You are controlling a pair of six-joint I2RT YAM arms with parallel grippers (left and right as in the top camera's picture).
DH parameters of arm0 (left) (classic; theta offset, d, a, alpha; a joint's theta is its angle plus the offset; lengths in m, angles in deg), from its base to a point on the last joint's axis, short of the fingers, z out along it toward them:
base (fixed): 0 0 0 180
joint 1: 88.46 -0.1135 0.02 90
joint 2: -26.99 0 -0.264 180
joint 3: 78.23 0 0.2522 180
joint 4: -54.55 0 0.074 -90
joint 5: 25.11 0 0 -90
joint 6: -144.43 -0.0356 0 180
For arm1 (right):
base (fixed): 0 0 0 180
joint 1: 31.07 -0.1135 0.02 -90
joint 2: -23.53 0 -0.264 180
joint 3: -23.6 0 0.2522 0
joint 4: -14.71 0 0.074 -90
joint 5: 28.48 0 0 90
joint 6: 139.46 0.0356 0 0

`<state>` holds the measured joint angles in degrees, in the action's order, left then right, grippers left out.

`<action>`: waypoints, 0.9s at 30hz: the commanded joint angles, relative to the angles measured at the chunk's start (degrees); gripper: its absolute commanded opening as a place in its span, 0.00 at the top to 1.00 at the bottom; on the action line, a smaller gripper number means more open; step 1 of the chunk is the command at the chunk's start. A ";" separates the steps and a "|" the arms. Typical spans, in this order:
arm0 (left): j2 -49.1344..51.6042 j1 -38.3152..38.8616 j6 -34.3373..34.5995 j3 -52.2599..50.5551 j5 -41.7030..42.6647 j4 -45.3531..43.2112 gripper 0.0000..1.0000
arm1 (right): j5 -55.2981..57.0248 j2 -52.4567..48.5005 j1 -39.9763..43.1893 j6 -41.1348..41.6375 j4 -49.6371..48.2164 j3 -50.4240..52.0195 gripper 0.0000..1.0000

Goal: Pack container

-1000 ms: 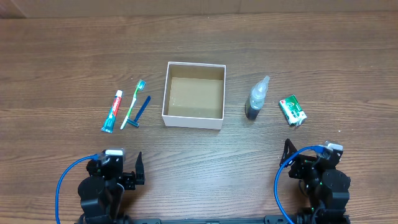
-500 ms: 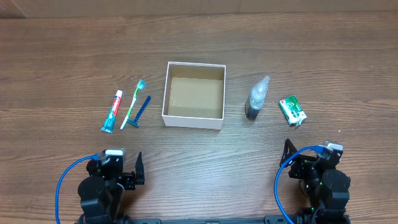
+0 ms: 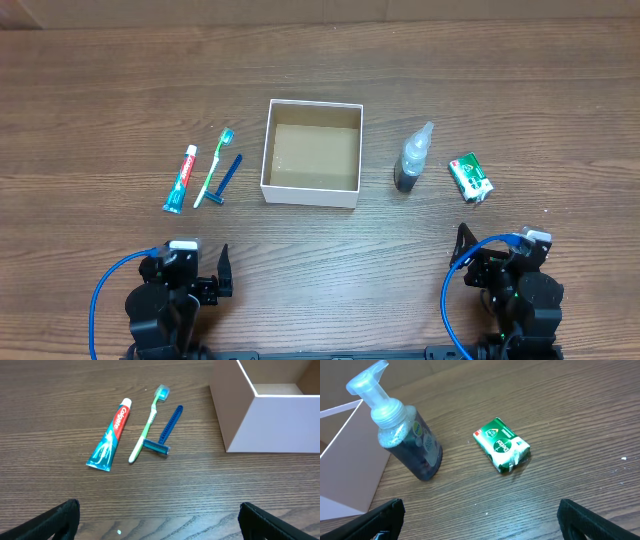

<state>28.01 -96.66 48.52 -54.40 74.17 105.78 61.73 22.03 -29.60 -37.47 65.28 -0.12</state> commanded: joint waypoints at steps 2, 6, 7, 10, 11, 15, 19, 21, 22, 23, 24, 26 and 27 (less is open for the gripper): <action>-0.81 0.37 1.42 -0.90 0.81 -0.04 0.00 | -0.26 0.48 0.20 0.04 0.04 1.05 0.00; -0.81 0.37 1.42 -0.90 0.81 -0.04 0.00 | -0.26 0.48 0.20 0.07 0.04 1.05 0.00; -0.81 0.37 1.42 -0.90 0.81 -0.04 0.00 | -0.26 0.48 0.20 0.04 0.04 1.05 0.00; -0.81 0.37 1.42 -0.90 0.81 -0.04 0.00 | -1.05 0.48 0.20 0.52 -0.83 1.05 0.00; -0.81 0.37 1.42 -0.90 0.81 -0.04 0.00 | -2.54 0.48 0.20 0.57 -1.60 1.03 0.00; -0.81 0.37 1.42 -0.90 0.81 -0.04 0.00 | -21.38 0.46 0.20 7.69 -18.14 0.20 0.00; -0.81 0.37 1.42 -0.90 0.81 -0.04 0.00 | -18.58 -2.97 0.20 8.46 -18.84 -7.02 0.00; -0.81 0.37 1.42 -0.90 0.81 -0.04 0.00 | -16.87 -7.87 0.20 7.08 -16.04 -12.85 0.00; -0.81 0.37 1.42 -0.90 0.81 -0.04 0.00 | -15.45 -11.76 0.20 6.82 -13.62 -17.33 0.00; -0.81 0.37 1.42 -0.90 0.81 -0.04 0.00 | -14.62 -15.89 0.20 4.92 -10.84 -22.01 0.00; -0.81 0.37 1.42 -0.90 0.81 -0.04 0.00 | -13.81 -19.63 0.20 3.34 -8.04 -26.21 0.00; -0.81 0.37 1.42 -0.90 0.81 -0.04 0.00 | -12.15 -29.51 0.20 -0.70 0.55 -38.07 0.00; -0.81 0.37 1.42 -0.90 0.81 -0.04 0.00 | -11.96 -35.41 0.17 -3.56 6.67 -45.38 0.00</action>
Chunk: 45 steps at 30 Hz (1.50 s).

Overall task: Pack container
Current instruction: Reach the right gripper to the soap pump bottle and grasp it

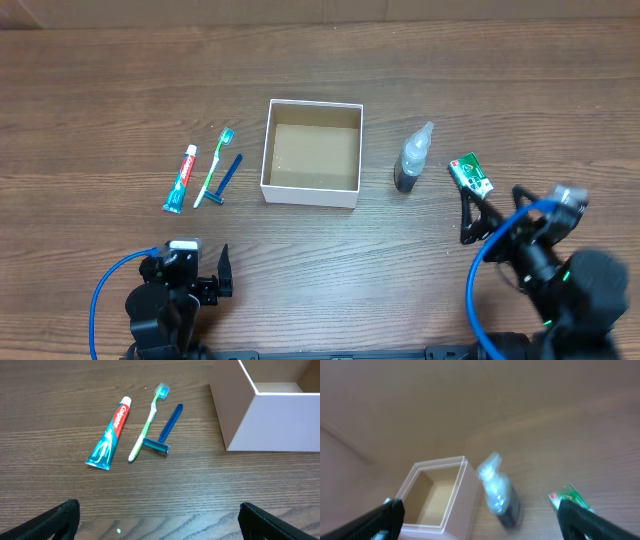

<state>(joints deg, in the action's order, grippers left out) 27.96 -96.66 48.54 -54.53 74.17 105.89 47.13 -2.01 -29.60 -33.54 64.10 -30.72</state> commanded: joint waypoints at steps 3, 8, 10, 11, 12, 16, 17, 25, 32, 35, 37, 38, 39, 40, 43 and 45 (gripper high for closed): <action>-0.76 0.37 1.40 -0.76 0.81 -0.15 0.00 | -3.54 -26.95 0.15 -8.48 21.70 -33.88 0.00; -0.76 0.37 1.40 -0.76 0.81 -0.15 0.00 | -6.97 -43.74 -0.76 -9.11 28.81 -47.06 0.00; -0.76 0.37 1.40 -0.76 0.81 -0.15 0.00 | -3.54 -49.24 -2.93 -7.72 29.18 -48.48 0.00; -0.76 0.37 1.40 -0.76 0.81 -0.15 0.00 | 0.26 -52.30 -4.90 -5.99 29.22 -48.46 0.00; -0.76 0.37 1.40 -0.76 0.81 -0.15 0.00 | 2.71 -54.51 -6.34 -5.66 29.29 -48.46 0.00; -0.76 0.37 1.40 -0.76 0.81 -0.15 0.00 | 12.55 -64.08 -12.44 -0.28 29.22 -48.46 0.00; -0.76 0.37 1.40 -0.76 0.81 -0.15 0.00 | 14.21 -66.07 -13.11 1.05 29.22 -48.46 0.00; -0.76 0.37 1.40 -0.76 0.81 -0.15 0.00 | 11.85 -79.17 -13.42 4.09 27.87 -48.30 0.05; -0.76 0.37 1.40 -0.76 0.81 -0.15 0.00 | 9.07 -80.46 -13.49 4.09 26.64 -48.13 0.30; -0.76 0.37 1.40 -0.76 0.81 -0.15 0.00 | 8.31 -80.46 -14.32 4.09 26.47 -47.89 0.43; -0.76 0.37 1.40 -0.76 0.81 -0.15 0.00 | 8.33 -80.46 -15.10 4.07 26.23 -47.89 0.47; -0.76 0.37 1.40 -0.76 0.81 -0.15 0.00 | 8.33 -80.46 -15.47 4.09 26.21 -47.89 0.48; -0.76 0.37 1.40 -0.76 0.81 -0.15 0.00 | 8.50 -80.46 -15.80 4.09 26.25 -47.91 0.49; -0.76 0.37 1.40 -0.76 0.81 -0.15 0.00 | 8.79 -80.43 -16.06 4.09 26.34 -47.93 0.51; -0.76 0.37 1.40 -0.76 0.81 -0.15 0.00 | 11.50 -79.30 -16.37 4.04 27.76 -48.87 0.57; -0.76 0.37 1.40 -0.76 0.81 -0.15 0.00 | 13.92 -77.96 -16.37 4.04 29.70 -50.21 0.61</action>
<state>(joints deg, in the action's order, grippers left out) 27.85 -96.66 48.74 -54.71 74.17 105.96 57.62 -83.01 -45.49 -29.76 92.36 -78.04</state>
